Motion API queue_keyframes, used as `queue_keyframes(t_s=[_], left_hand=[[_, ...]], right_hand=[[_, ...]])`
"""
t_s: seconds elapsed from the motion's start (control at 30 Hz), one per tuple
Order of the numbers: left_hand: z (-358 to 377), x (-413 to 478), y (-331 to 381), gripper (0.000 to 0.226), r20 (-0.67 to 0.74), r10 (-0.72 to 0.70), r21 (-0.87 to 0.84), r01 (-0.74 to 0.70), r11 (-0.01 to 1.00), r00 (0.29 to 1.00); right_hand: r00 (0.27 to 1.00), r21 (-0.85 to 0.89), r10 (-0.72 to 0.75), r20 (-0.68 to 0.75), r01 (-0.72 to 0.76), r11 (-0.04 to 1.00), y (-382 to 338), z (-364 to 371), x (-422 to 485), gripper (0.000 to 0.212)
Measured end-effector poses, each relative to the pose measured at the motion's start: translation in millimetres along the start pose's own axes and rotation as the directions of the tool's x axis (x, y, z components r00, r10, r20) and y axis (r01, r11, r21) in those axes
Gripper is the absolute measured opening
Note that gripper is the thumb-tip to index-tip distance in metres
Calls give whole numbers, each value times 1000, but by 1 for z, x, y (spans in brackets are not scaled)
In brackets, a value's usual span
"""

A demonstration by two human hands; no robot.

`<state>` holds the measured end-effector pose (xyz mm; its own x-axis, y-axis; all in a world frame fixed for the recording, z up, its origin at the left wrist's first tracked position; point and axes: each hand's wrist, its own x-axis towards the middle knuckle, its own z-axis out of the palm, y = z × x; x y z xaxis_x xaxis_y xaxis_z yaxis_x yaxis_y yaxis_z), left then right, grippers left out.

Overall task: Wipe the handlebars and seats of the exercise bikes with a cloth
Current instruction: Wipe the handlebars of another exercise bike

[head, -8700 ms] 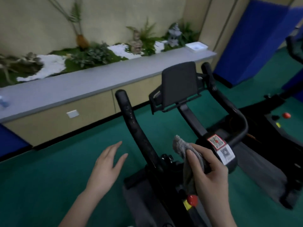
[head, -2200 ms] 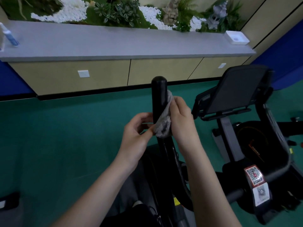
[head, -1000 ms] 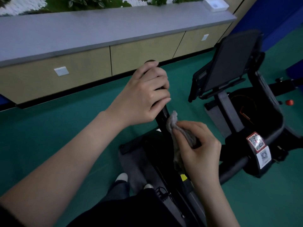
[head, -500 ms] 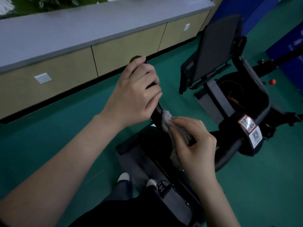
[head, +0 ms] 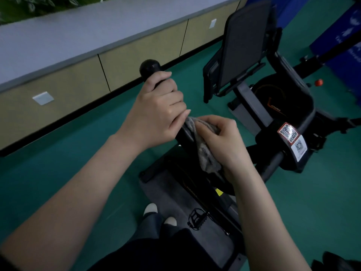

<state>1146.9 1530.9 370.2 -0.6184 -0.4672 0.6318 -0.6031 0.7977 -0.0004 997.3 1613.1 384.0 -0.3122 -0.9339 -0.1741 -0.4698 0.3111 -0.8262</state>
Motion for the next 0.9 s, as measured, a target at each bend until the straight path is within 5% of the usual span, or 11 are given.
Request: queue_keyframes(t_s=[0.13,0.3,0.8,0.9], left_hand=[[1,0,3,31,-4,-27,-1,27,1000,1000],[2,0,5,29,-10,-34,7,34,999,999],[6,-2,6,30,-27,-51,62,53,997,998],[6,-2,7,30,-19,-53,71,54,996,998]], right_hand=[[965,153,160,210,-194,969,11,-19,-2,15],[946,295,124,300,-216,931,-4,-2,23,17],[778,192,171,605,-351,916,8,-19,24,22],[851,21,167,498,-204,979,21,-27,16,23]])
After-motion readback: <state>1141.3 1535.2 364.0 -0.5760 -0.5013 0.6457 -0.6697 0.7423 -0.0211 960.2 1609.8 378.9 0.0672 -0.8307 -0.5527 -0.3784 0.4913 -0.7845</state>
